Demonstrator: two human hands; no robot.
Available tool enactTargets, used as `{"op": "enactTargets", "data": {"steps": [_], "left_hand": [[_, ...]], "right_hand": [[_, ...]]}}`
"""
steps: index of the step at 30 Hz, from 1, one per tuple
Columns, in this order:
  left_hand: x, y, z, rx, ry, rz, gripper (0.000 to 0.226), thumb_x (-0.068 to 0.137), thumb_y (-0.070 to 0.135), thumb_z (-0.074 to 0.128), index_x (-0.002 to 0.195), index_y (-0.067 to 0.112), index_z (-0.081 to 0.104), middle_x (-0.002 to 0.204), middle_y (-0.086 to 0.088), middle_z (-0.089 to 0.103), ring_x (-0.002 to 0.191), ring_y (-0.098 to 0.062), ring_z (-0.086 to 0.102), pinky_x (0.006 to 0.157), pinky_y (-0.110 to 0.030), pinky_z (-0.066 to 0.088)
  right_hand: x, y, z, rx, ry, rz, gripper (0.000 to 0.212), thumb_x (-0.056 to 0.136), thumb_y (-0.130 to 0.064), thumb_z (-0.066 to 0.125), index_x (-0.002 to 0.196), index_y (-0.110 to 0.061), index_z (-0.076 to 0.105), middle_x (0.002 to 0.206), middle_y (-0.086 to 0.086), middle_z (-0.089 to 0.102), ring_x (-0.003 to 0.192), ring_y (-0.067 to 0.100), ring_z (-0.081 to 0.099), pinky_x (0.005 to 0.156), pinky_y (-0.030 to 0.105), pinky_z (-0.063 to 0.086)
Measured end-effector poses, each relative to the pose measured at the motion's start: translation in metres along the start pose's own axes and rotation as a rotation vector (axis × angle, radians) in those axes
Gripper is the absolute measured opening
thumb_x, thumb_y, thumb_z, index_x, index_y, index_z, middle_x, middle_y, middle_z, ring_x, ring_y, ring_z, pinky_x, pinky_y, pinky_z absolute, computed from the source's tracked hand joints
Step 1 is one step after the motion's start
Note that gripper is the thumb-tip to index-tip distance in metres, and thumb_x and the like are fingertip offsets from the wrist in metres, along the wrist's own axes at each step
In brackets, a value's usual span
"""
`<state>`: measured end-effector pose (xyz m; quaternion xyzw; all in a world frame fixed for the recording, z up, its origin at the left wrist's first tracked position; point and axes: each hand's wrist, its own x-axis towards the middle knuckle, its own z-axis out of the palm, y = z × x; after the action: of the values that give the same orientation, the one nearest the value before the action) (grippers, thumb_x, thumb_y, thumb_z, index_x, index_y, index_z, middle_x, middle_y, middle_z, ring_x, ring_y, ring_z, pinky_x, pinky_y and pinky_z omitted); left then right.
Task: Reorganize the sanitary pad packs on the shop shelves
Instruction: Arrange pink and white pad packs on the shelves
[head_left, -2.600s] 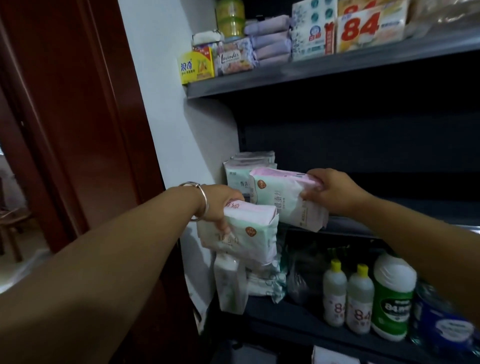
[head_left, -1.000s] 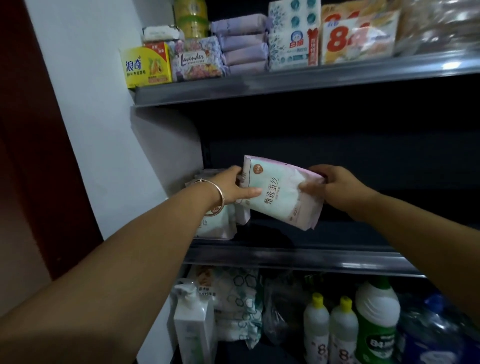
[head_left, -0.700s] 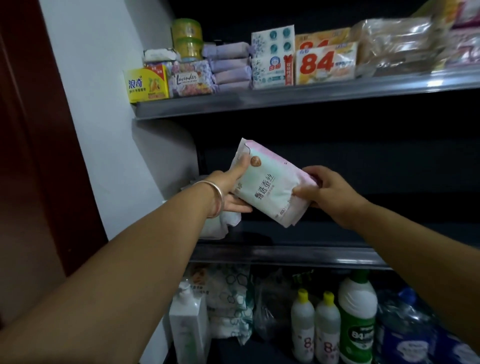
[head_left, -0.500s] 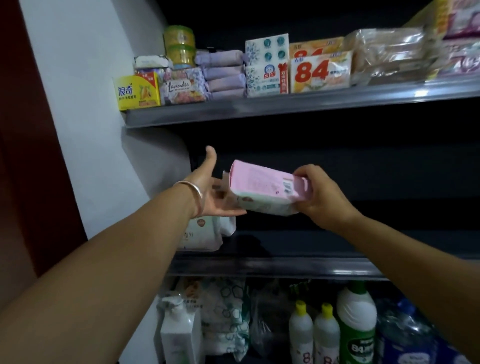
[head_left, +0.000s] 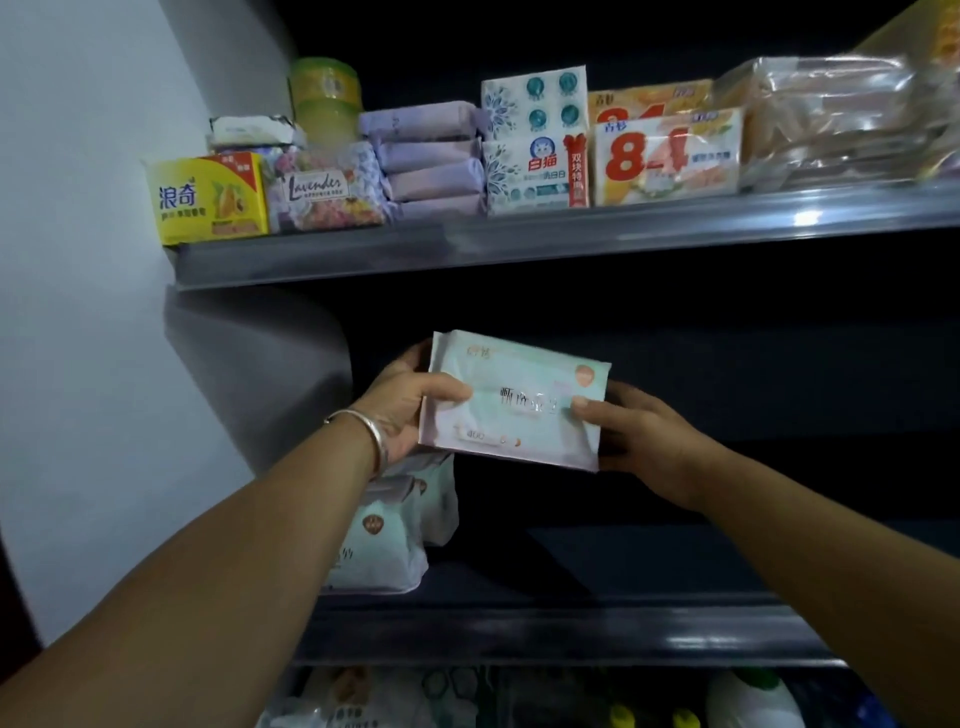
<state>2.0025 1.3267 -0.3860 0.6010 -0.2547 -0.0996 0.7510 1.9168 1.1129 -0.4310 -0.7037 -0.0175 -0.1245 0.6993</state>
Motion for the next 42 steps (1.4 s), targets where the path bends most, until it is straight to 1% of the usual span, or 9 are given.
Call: {"op": "enactTargets", "data": {"steps": [4, 9, 13, 17, 20, 26, 33, 38, 42], "left_hand": [[0.018, 0.000, -0.008, 0.036, -0.064, -0.018, 0.053, 0.072, -0.014, 0.056, 0.119, 0.011, 0.054, 0.104, -0.018, 0.065, 0.089, -0.037, 0.065, 0.069, -0.049, 0.056], [0.051, -0.014, -0.030, 0.249, 0.098, 0.000, 0.050, 0.083, -0.017, 0.051, 0.128, 0.003, 0.049, 0.117, -0.012, 0.059, 0.096, -0.025, 0.060, 0.084, -0.035, 0.050], [0.081, -0.020, -0.078, 1.228, 0.312, -0.074, 0.041, 0.091, 0.009, 0.053, 0.131, 0.005, 0.051, 0.140, -0.013, 0.048, 0.126, -0.025, 0.047, 0.105, -0.026, 0.032], [0.086, -0.028, -0.106, 1.573, 0.233, -0.152, 0.040, 0.095, 0.012, 0.043, 0.134, 0.005, 0.048, 0.142, -0.012, 0.044, 0.131, -0.026, 0.042, 0.105, -0.027, 0.032], [0.096, -0.042, -0.119, 1.604, 0.171, -0.195, 0.042, 0.096, 0.013, 0.045, 0.136, 0.003, 0.044, 0.143, -0.015, 0.042, 0.131, -0.027, 0.042, 0.106, -0.026, 0.032], [0.118, -0.060, -0.145, 1.599, 0.119, -0.269, 0.038, 0.097, 0.017, 0.045, 0.132, 0.002, 0.044, 0.135, -0.017, 0.049, 0.122, -0.030, 0.050, 0.097, -0.028, 0.039], [0.139, -0.072, -0.165, 1.573, 0.180, -0.266, 0.035, 0.101, 0.015, 0.034, 0.130, 0.002, 0.049, 0.137, -0.015, 0.048, 0.126, -0.026, 0.047, 0.101, -0.028, 0.034], [0.161, -0.081, -0.173, 1.627, 0.191, -0.270, 0.039, 0.099, 0.018, 0.041, 0.135, 0.005, 0.045, 0.139, -0.012, 0.048, 0.127, -0.025, 0.047, 0.100, -0.029, 0.038], [0.172, -0.075, -0.172, 1.609, 0.155, -0.308, 0.038, 0.099, 0.019, 0.040, 0.132, 0.003, 0.047, 0.135, -0.015, 0.051, 0.122, -0.028, 0.050, 0.100, -0.030, 0.039]], "right_hand": [[0.018, -0.002, -0.001, -0.018, -0.013, 0.007, 0.036, 0.080, -0.012, 0.068, 0.115, -0.009, 0.061, 0.105, 0.006, 0.072, 0.096, 0.025, 0.068, 0.081, 0.037, 0.055], [0.053, 0.005, 0.014, -0.010, 0.211, -0.012, 0.041, 0.075, -0.007, 0.075, 0.113, -0.008, 0.060, 0.104, 0.009, 0.069, 0.089, 0.025, 0.068, 0.065, 0.033, 0.055], [0.095, 0.013, 0.034, -0.116, 0.393, -0.043, 0.036, 0.075, -0.007, 0.076, 0.106, -0.008, 0.057, 0.102, 0.008, 0.064, 0.090, 0.025, 0.064, 0.070, 0.033, 0.052], [0.139, 0.028, 0.064, -0.063, 0.402, -0.161, 0.032, 0.076, -0.001, 0.074, 0.105, -0.005, 0.059, 0.104, 0.011, 0.064, 0.088, 0.022, 0.062, 0.069, 0.030, 0.052], [0.170, 0.035, 0.087, -0.112, 0.396, -0.179, 0.036, 0.077, -0.003, 0.074, 0.110, -0.001, 0.059, 0.103, 0.010, 0.062, 0.090, 0.020, 0.059, 0.064, 0.024, 0.052], [0.225, 0.053, 0.125, -0.209, 0.356, -0.138, 0.038, 0.076, -0.010, 0.076, 0.107, 0.001, 0.057, 0.114, 0.018, 0.061, 0.104, 0.031, 0.060, 0.088, 0.041, 0.052], [0.268, 0.060, 0.136, -0.186, 0.338, -0.163, 0.038, 0.079, -0.008, 0.073, 0.111, 0.004, 0.057, 0.117, 0.019, 0.060, 0.109, 0.034, 0.059, 0.090, 0.048, 0.051], [0.280, 0.077, 0.140, -0.277, 0.249, -0.089, 0.041, 0.084, -0.012, 0.069, 0.120, -0.001, 0.052, 0.122, 0.014, 0.058, 0.114, 0.031, 0.056, 0.089, 0.034, 0.050], [0.285, 0.092, 0.140, -0.186, 0.187, -0.069, 0.048, 0.082, -0.010, 0.070, 0.122, -0.003, 0.045, 0.125, 0.016, 0.055, 0.113, 0.034, 0.056, 0.091, 0.050, 0.051]]}}
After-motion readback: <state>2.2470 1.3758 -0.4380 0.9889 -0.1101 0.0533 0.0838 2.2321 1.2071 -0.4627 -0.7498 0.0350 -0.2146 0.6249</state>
